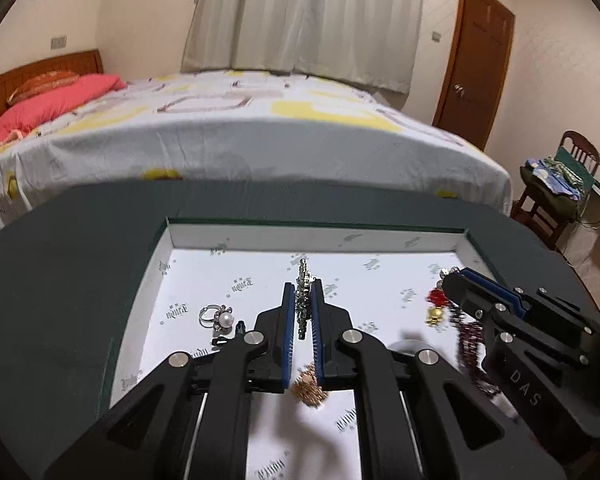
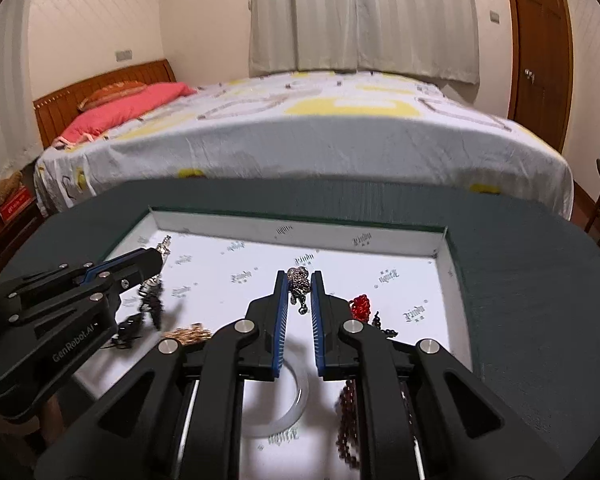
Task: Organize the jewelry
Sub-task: 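Carry the rhinestone brooch and silver charm over the box with both grippers, then open both grippers to release the brooch and charm into the box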
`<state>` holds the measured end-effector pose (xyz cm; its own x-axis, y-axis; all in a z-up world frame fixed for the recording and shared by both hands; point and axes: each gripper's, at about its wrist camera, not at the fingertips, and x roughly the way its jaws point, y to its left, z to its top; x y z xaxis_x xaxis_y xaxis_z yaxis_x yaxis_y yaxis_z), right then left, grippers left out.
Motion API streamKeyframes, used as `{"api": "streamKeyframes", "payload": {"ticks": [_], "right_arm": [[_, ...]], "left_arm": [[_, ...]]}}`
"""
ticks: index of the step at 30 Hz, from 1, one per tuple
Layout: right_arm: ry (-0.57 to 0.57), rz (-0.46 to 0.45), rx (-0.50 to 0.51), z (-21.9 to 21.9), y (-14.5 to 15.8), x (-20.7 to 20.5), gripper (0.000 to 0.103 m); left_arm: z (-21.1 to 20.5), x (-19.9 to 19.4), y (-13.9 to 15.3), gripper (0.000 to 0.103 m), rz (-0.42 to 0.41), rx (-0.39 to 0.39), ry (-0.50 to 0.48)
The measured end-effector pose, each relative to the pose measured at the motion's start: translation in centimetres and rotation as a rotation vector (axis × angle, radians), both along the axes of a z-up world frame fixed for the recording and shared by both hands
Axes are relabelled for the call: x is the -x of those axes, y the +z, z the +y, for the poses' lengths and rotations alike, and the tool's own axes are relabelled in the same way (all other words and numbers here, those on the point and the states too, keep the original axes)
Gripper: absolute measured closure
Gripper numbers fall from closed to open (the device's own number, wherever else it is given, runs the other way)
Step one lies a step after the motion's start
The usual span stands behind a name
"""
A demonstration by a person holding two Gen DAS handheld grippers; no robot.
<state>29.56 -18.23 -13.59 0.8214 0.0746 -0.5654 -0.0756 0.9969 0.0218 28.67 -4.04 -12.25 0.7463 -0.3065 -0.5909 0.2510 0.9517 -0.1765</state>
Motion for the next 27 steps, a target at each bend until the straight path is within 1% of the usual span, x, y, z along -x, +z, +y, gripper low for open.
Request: {"api": "streamKeyframes", "payload": {"ticks": [2, 5, 7, 9, 11, 13, 15, 17, 18, 19, 21, 24, 26, 27], "right_arm": [[-0.006, 0.033, -0.005, 0.1, -0.5, -0.9, 0.091], [-0.014, 0.055, 0.004, 0.4, -0.9, -1.7, 0.091], [-0.018, 0.071, 0.008, 0.6, -1.0, -2.3, 0.091], [-0.023, 0.087, 0.014, 0.8, -1.2, -2.5, 0.091], [-0.025, 0.097, 0.015, 0.7, -1.2, -2.8, 0.087], [-0.028, 0.099, 0.016, 0.7, -1.3, -2.8, 0.073], [-0.031, 0.100, 0.018, 0.7, -1.4, -2.8, 0.071], [-0.031, 0.096, 0.018, 0.6, -1.4, -2.8, 0.071], [-0.031, 0.092, 0.017, 0.6, -1.3, -2.7, 0.070], [-0.030, 0.083, 0.014, 0.6, -1.3, -2.6, 0.069], [-0.031, 0.062, 0.014, 0.6, -1.2, -2.2, 0.069], [-0.029, 0.033, 0.005, 0.4, -0.8, -1.4, 0.068], [-0.028, 0.009, 0.004, 0.4, -0.5, -0.8, 0.065], [-0.027, -0.003, 0.006, 0.4, -0.3, -0.4, 0.062]], "left_arm": [[-0.1, -0.8, -0.6, 0.095, 0.031, -0.004, 0.004], [-0.4, -1.6, -1.1, 0.095, 0.065, -0.017, 0.009], [-0.4, -2.1, -1.6, 0.095, 0.099, -0.016, 0.012], [-0.4, -2.4, -1.9, 0.094, 0.116, -0.015, 0.017], [-0.4, -2.6, -2.0, 0.094, 0.127, -0.015, 0.016], [-0.6, -2.6, -2.2, 0.092, 0.134, -0.020, 0.016], [-0.7, -2.6, -2.3, 0.092, 0.146, -0.021, 0.016], [-0.5, -2.7, -2.3, 0.082, 0.150, -0.015, 0.017], [-0.4, -2.6, -2.1, 0.071, 0.144, -0.007, 0.023], [-0.2, -2.5, -2.0, 0.063, 0.135, 0.003, 0.026], [0.0, -2.3, -1.6, 0.058, 0.112, 0.020, 0.025], [0.1, -1.8, -1.3, 0.058, 0.087, 0.019, 0.027], [0.2, -1.3, -1.0, 0.057, 0.064, 0.028, 0.027], [0.2, -1.1, -0.8, 0.057, 0.055, 0.024, 0.028]]}}
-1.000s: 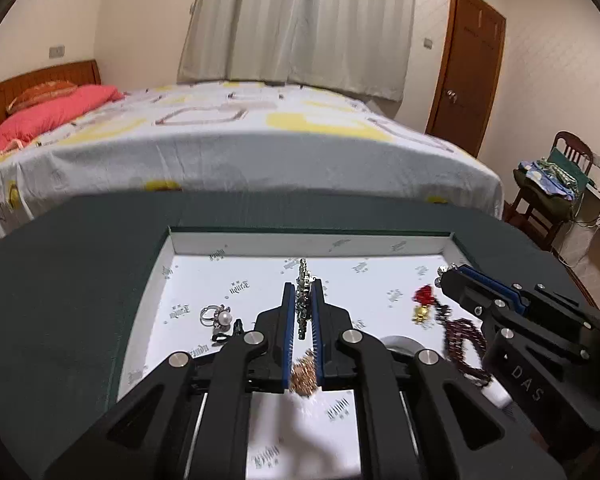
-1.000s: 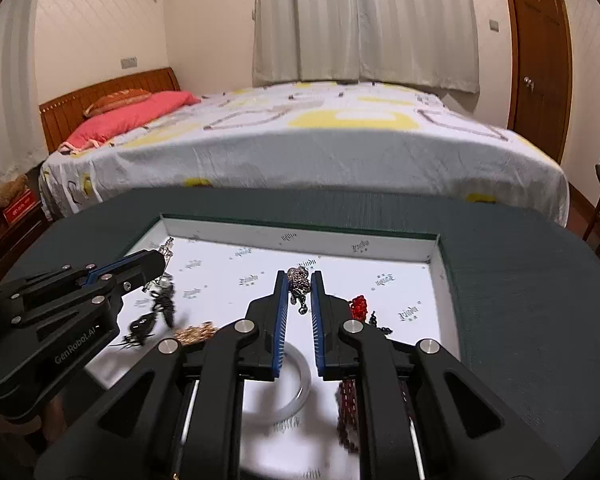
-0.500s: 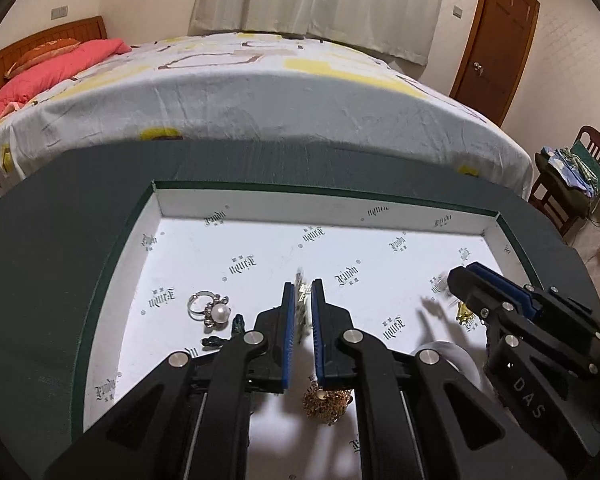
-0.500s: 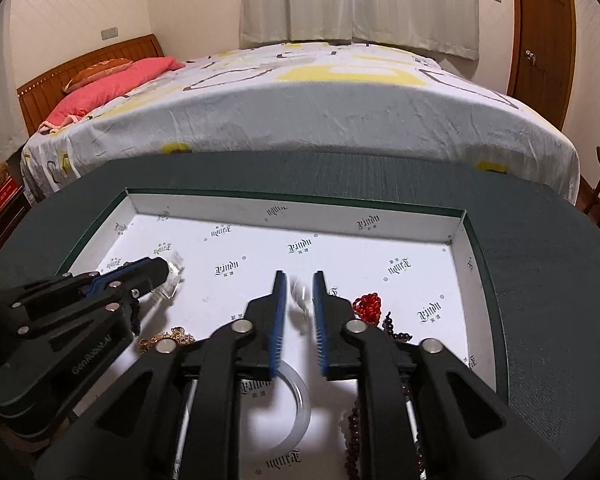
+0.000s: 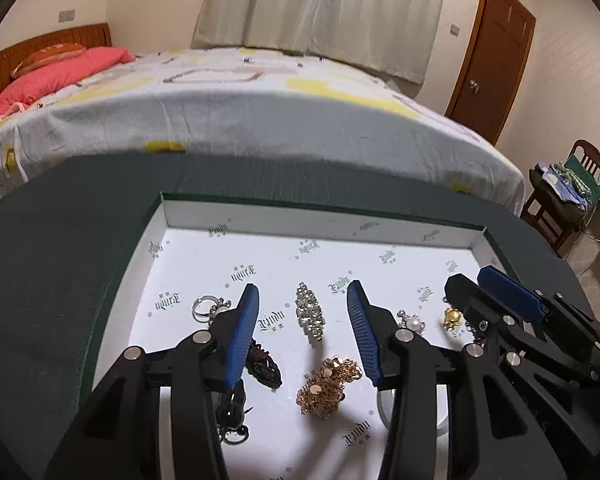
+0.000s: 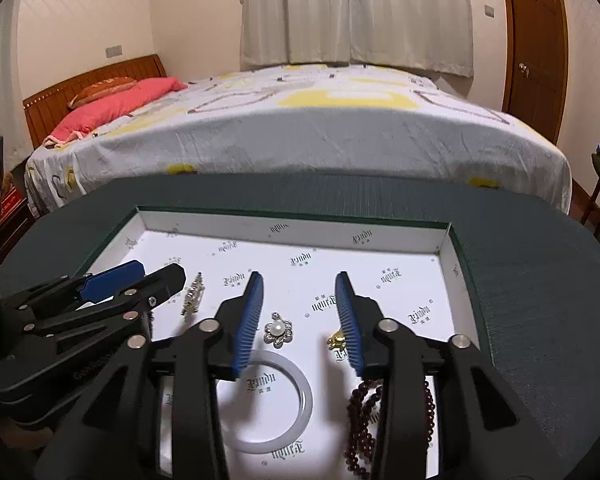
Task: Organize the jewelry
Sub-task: 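Open both grippers to release the brooch and charm into the box, then withdraw both grippers from the box toward the remaining jewelry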
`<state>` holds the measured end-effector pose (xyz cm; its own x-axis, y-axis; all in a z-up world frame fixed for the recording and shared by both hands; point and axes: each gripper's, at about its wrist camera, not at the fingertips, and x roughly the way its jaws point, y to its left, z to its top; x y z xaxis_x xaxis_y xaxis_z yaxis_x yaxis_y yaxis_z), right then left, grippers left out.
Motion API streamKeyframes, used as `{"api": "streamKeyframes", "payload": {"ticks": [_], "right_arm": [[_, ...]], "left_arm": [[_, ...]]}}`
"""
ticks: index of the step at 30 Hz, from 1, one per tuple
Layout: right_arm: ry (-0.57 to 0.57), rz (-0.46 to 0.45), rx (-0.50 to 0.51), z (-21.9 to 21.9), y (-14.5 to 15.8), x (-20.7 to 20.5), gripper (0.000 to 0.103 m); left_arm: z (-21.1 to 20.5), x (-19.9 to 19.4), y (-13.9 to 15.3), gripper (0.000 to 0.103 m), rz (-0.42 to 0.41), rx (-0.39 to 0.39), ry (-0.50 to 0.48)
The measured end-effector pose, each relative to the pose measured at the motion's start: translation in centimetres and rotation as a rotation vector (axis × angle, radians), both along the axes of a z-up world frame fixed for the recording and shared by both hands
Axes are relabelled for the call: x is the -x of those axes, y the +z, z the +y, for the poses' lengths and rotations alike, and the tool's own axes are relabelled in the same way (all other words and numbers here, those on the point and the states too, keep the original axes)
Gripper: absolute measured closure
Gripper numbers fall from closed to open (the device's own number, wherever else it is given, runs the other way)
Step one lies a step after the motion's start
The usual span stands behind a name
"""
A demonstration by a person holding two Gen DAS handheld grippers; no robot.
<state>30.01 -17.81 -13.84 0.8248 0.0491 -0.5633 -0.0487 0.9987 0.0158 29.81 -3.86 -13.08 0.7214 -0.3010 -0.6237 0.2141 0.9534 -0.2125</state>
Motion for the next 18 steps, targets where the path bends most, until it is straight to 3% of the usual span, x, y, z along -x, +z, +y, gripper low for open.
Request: {"api": "streamKeyframes", "payload": {"ticks": [3, 18], "right_arm": [[-0.001, -0.021, -0.002, 0.1, 0.5, 0.8, 0.062], [-0.012, -0.054, 0.004, 0.5, 1.0, 7.1, 0.062]], "left_arm": [[-0.1, 0.9, 0.7, 0.052, -0.038, -0.025, 0.005], [-0.2, 6.8, 1.9, 0.052, -0.096, -0.062, 0.024]]}}
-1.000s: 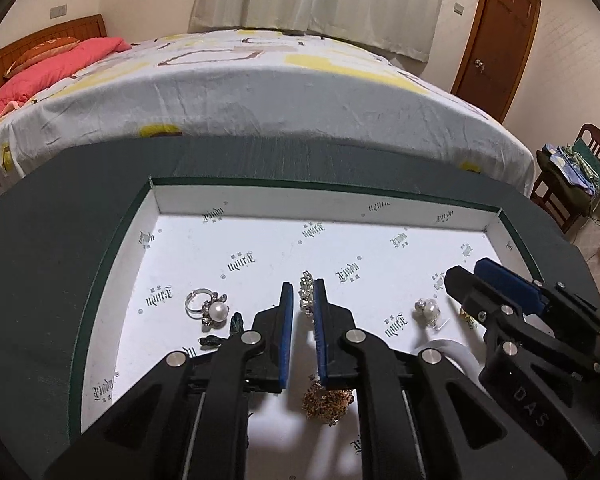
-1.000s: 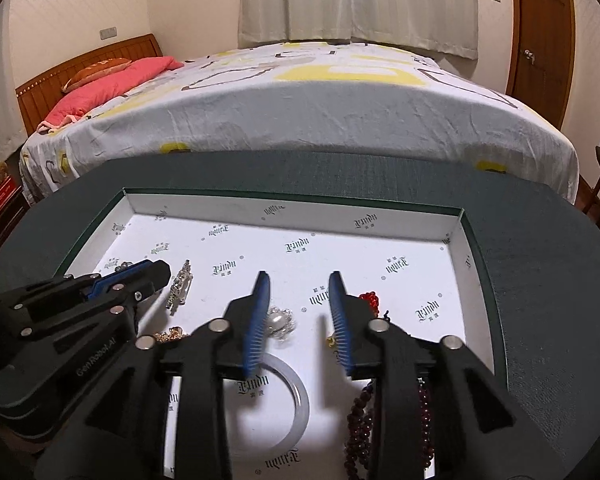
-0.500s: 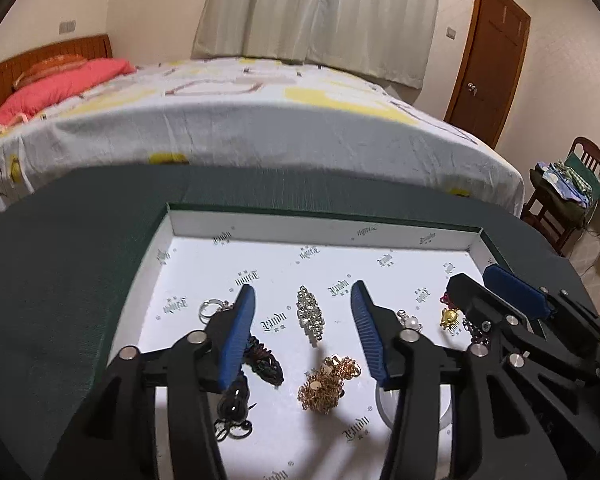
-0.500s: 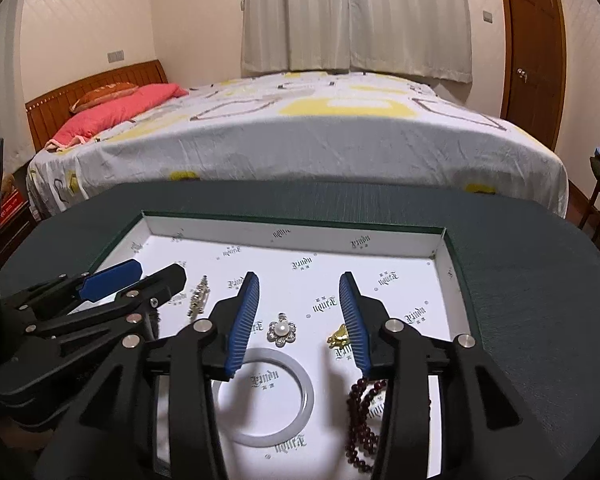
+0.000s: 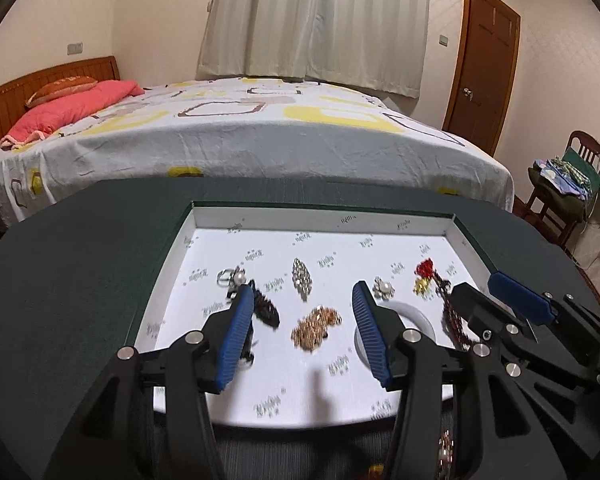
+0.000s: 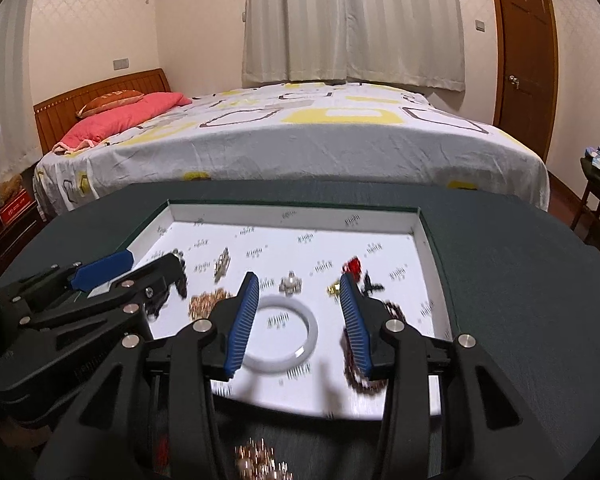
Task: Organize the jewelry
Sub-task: 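Withdraw both grippers from the box toward the remaining jewelry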
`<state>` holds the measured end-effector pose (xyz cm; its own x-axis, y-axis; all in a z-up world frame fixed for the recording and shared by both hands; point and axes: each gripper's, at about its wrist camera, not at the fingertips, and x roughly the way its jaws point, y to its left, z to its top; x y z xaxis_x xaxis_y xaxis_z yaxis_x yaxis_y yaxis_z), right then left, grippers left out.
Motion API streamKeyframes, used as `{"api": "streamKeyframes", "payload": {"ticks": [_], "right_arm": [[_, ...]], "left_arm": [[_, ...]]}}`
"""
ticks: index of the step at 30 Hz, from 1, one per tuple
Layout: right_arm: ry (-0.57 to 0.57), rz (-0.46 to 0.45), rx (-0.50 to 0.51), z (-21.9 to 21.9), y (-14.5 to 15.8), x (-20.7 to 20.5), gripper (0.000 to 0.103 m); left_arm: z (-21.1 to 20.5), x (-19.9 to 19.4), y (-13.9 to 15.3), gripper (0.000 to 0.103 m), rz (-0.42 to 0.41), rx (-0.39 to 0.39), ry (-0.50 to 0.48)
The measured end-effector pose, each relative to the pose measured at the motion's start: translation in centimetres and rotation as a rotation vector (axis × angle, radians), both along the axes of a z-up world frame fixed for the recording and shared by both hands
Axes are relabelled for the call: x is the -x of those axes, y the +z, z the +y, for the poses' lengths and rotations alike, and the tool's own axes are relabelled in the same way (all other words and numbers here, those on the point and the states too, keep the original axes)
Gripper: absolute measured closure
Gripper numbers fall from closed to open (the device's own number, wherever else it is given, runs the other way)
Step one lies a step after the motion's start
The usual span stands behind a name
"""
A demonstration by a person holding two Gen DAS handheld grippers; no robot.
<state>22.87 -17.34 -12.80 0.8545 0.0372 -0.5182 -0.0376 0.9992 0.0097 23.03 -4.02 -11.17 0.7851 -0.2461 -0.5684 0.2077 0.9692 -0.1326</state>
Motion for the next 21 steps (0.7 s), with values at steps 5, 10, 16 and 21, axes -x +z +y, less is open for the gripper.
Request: {"api": "streamKeyframes", "payload": {"ticks": [5, 10, 16, 21], "right_arm": [[-0.005, 0.010, 0.001, -0.2, -0.5, 2.0, 0.062], [-0.005, 0.016, 0.003, -0.2, -0.8, 3.9, 0.062], [-0.004, 0.020, 0.006, -0.2, -1.2, 5.8, 0.062], [-0.002, 0.038, 0.006, -0.3, -1.8, 7.1, 0.062]], "left_arm": [[-0.1, 1.5, -0.5, 0.052, 0.012, -0.009, -0.003], [0.1, 2.8, -0.9, 0.052, 0.024, -0.013, 0.001], [0.4, 4.4, -1.2, 0.052, 0.030, -0.018, 0.003], [0.6, 6.0, -2.0, 0.052, 0.049, -0.018, 0.003]]}}
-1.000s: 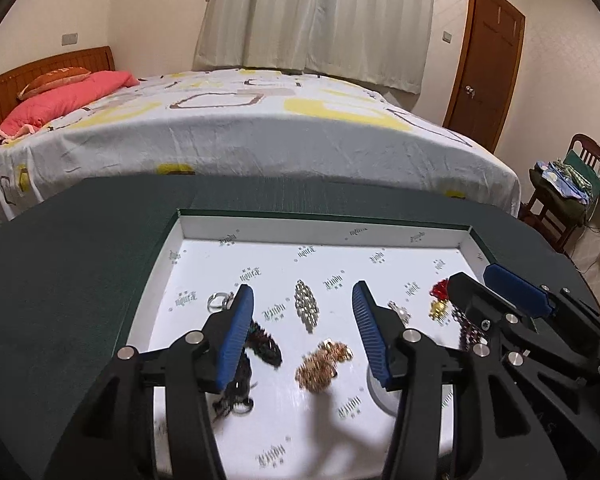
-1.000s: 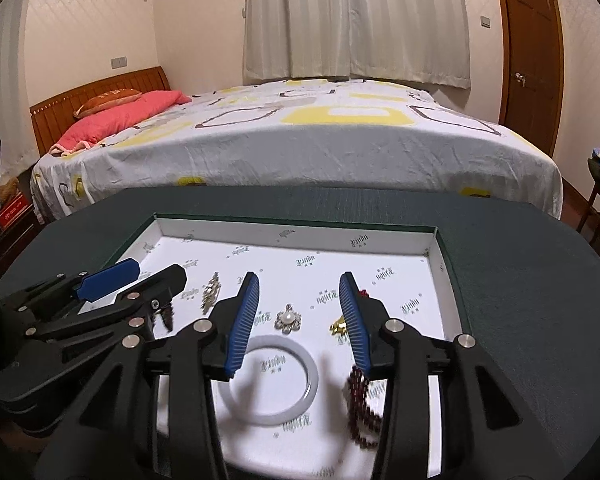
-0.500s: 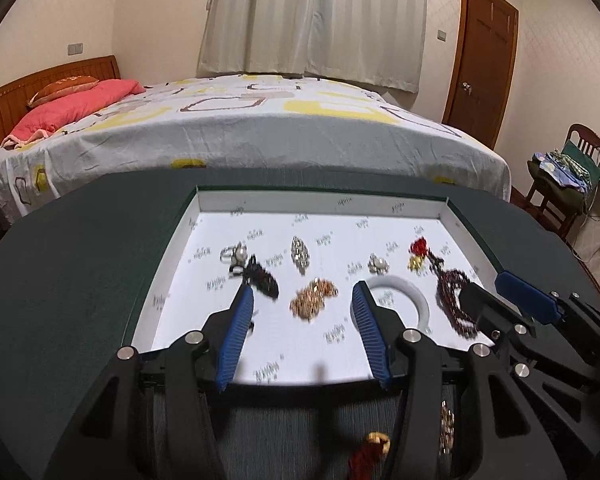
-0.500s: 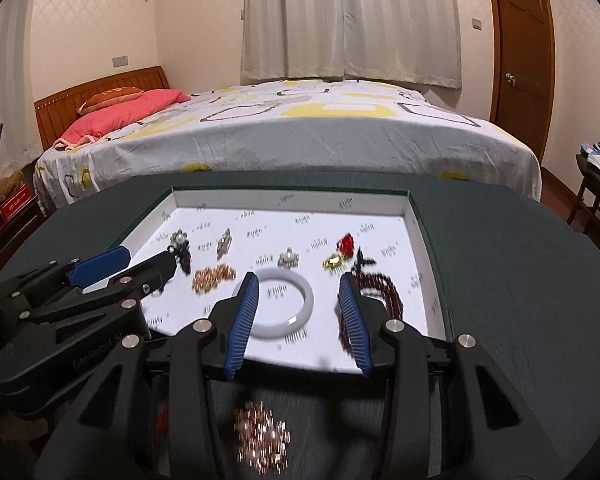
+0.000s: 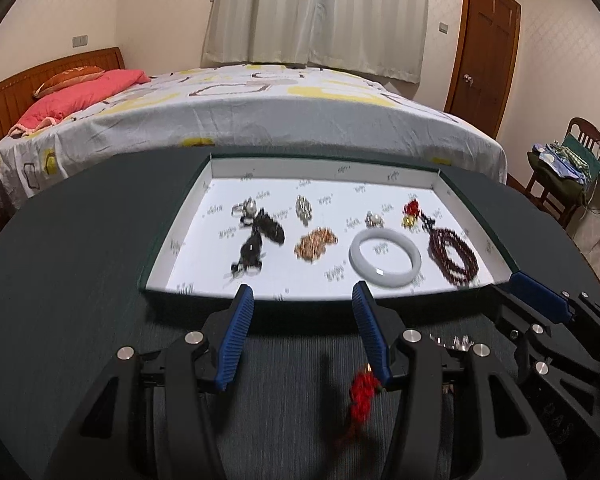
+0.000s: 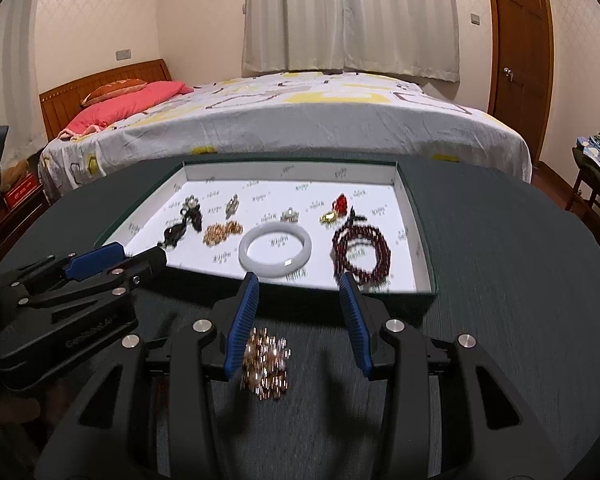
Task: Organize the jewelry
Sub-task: 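Withdraw both grippers from the box toward the remaining jewelry, then grasp the pearl flower brooch with the right gripper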
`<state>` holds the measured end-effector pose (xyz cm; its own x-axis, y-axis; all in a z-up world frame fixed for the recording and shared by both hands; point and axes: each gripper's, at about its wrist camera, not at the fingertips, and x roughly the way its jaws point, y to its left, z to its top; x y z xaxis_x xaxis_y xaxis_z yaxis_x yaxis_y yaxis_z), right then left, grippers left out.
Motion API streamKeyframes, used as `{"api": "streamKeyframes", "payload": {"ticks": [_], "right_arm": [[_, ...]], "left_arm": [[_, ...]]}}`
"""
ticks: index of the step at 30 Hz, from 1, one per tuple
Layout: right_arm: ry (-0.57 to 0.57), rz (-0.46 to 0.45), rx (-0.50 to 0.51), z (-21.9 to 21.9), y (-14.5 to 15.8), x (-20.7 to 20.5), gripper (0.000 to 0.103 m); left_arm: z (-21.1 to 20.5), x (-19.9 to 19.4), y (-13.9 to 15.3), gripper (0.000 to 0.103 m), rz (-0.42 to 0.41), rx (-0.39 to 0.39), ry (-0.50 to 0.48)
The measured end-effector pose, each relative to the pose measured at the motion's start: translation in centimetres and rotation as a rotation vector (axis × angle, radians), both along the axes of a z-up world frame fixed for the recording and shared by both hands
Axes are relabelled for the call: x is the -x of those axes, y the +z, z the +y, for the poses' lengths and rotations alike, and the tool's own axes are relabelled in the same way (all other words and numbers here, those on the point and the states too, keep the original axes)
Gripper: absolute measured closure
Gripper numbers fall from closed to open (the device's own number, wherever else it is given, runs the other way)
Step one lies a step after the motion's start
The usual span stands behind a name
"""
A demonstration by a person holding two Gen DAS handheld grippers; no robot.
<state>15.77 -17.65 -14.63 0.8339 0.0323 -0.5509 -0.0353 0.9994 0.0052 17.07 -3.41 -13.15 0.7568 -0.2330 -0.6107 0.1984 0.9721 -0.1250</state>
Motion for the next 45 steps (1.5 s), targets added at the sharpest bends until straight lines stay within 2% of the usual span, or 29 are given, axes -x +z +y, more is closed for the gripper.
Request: {"api": "streamKeyframes", "payload": {"ticks": [11, 23, 27, 33, 35, 36, 37, 39, 40, 45], "right_arm": [[-0.005, 0.062, -0.002, 0.4, -1.4, 1.1, 0.062], [0.007, 0.186, 0.033, 1.8, -2.9, -1.1, 0.062], [0.001, 0.210, 0.030, 1.6, -3.2, -1.4, 0.056], [0.018, 0.253, 0.026, 1.6, -3.7, -1.6, 0.055], [0.017, 0.250, 0.016, 1.4, -3.7, -1.4, 0.059], [0.018, 0.248, 0.012, 1.4, -3.6, -1.4, 0.069], [0.018, 0.248, 0.011, 1.3, -3.6, -1.4, 0.073], [0.022, 0.248, 0.010, 1.3, -3.6, -1.3, 0.074], [0.027, 0.248, 0.008, 1.3, -3.6, -1.2, 0.079], [0.033, 0.243, -0.005, 1.1, -3.5, -0.8, 0.080]], "left_arm": [[0.5, 2.1, -1.7, 0.052, 0.052, -0.001, 0.010], [1.1, 2.4, -2.0, 0.052, 0.069, -0.002, 0.021], [1.0, 2.5, -2.1, 0.052, 0.075, 0.000, 0.016], [0.7, 2.6, -2.1, 0.052, 0.080, 0.002, 0.008], [0.7, 2.6, -2.2, 0.052, 0.081, 0.002, 0.007], [0.7, 2.6, -2.2, 0.052, 0.083, 0.002, 0.007], [0.8, 2.6, -2.2, 0.052, 0.084, 0.003, 0.007], [0.8, 2.5, -2.3, 0.052, 0.089, 0.007, 0.007], [0.7, 2.5, -2.3, 0.052, 0.092, 0.008, 0.006], [0.4, 2.7, -2.4, 0.052, 0.098, 0.011, -0.007]]}}
